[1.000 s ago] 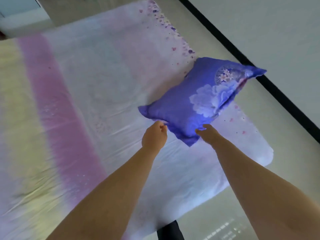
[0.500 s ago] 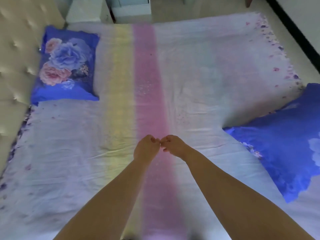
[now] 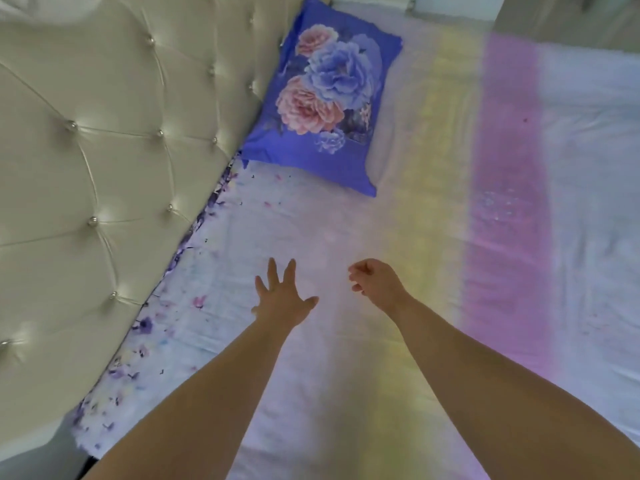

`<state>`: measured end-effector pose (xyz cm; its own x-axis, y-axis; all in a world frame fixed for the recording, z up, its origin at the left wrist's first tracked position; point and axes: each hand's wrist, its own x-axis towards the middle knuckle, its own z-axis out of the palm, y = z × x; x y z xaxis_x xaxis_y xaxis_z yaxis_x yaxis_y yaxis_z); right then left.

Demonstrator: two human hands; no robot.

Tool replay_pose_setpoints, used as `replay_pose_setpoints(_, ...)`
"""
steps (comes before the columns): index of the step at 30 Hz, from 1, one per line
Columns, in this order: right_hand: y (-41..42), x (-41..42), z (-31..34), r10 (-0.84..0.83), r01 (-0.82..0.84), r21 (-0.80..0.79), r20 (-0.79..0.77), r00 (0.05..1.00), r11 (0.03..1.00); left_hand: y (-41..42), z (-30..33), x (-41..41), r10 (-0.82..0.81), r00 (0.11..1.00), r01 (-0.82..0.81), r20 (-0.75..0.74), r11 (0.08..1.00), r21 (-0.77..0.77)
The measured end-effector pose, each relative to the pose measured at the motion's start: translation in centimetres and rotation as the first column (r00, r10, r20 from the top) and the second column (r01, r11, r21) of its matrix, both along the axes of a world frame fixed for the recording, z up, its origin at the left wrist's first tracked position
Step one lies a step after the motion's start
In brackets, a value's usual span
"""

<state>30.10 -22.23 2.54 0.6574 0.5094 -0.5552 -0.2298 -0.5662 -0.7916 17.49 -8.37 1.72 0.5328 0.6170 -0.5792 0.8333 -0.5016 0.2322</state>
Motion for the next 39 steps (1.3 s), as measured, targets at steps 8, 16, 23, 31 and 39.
replay_pose_setpoints(8,10.1,8.8,-12.2,0.033,-0.032,-0.024,0.018,0.999,0.999,6.8,-14.3,6.6,-0.2,0.948,0.183,-0.246,0.979,-0.091)
replay_pose_setpoints(16,18.0,15.6,-21.4,0.115,-0.096,-0.077,0.305,0.945,0.992,7.2,-21.0,8.4,-0.236,0.881,0.195,-0.41,0.971,-0.139)
replay_pose_setpoints(23,23.3,20.8,-23.4,-0.066,0.079,-0.023,0.353,0.933,0.997,7.2,-22.0,8.2,-0.207,0.912,0.175,-0.353,0.977,-0.12)
replay_pose_setpoints(31,24.1,23.6,-23.5,-0.141,0.177,-0.019,0.524,0.84,0.984,6.9,-22.8,7.8,-0.209,0.921,0.201,-0.328,0.978,-0.057)
replay_pose_setpoints(39,25.5,22.3,-21.0,-0.538,0.567,0.221,-0.181,0.823,0.793,6.6,-22.9,7.9,-0.205,0.92,0.205,-0.335,0.978,-0.035)
